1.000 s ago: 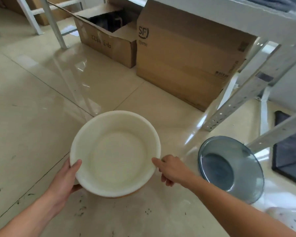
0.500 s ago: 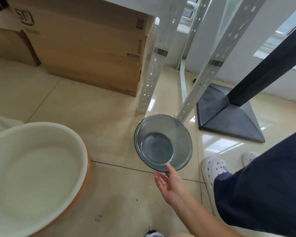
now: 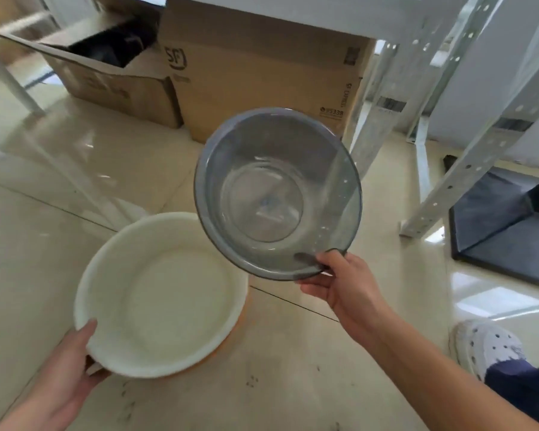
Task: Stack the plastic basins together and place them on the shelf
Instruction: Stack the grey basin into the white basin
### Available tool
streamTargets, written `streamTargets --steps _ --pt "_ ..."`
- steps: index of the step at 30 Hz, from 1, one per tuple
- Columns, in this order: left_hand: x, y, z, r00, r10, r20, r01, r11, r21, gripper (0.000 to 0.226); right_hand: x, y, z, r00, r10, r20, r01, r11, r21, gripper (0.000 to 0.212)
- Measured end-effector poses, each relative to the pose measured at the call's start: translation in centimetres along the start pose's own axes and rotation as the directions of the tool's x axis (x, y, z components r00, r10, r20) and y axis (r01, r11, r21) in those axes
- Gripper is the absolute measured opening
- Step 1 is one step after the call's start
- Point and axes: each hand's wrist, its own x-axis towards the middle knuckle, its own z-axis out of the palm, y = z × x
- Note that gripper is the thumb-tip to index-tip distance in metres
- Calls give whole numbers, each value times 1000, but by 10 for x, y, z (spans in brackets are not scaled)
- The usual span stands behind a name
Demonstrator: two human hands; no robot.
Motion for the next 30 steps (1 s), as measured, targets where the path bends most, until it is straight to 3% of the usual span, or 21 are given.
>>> streamTargets --steps 5,8,11,16,18,21,22,24,28,30 --pt "-6 5 -15 1000 -22 -11 22 999 -25 33 1 13 71 974 111 196 -54 960 -273 19" --pt "-8 8 -16 999 -30 35 29 999 26 40 16 38 94 966 180 184 -74 879 -471 25" --pt "-5 5 -22 997 -35 76 38 998 -45 62 31 59 103 969 203 140 -76 787 -613 29" --pt "-5 3 -23 997 -25 69 23 1000 17 57 42 67 104 983 154 102 -10 593 -805 26" --pt "-3 2 -23 997 -15 76 10 998 61 53 45 65 102 986 104 131 82 383 -920 36" --pt "-6 5 -21 995 33 97 -44 992 116 41 53 64 92 974 -71 217 209 -103 -972 55" --pt "-7 5 -20 992 61 109 -77 985 152 36 57 65 87 965 -130 229 206 -172 -963 56" --pt "-7 6 -19 985 133 110 -153 966 208 34 65 66 76 957 -187 221 196 -142 -970 55" --pt "-5 4 -20 950 304 71 -305 853 423 39 68 71 74 978 -46 206 211 196 -958 54" --pt "-4 6 -18 941 335 49 -314 809 497 44 67 72 76 982 -13 186 181 298 -937 50"
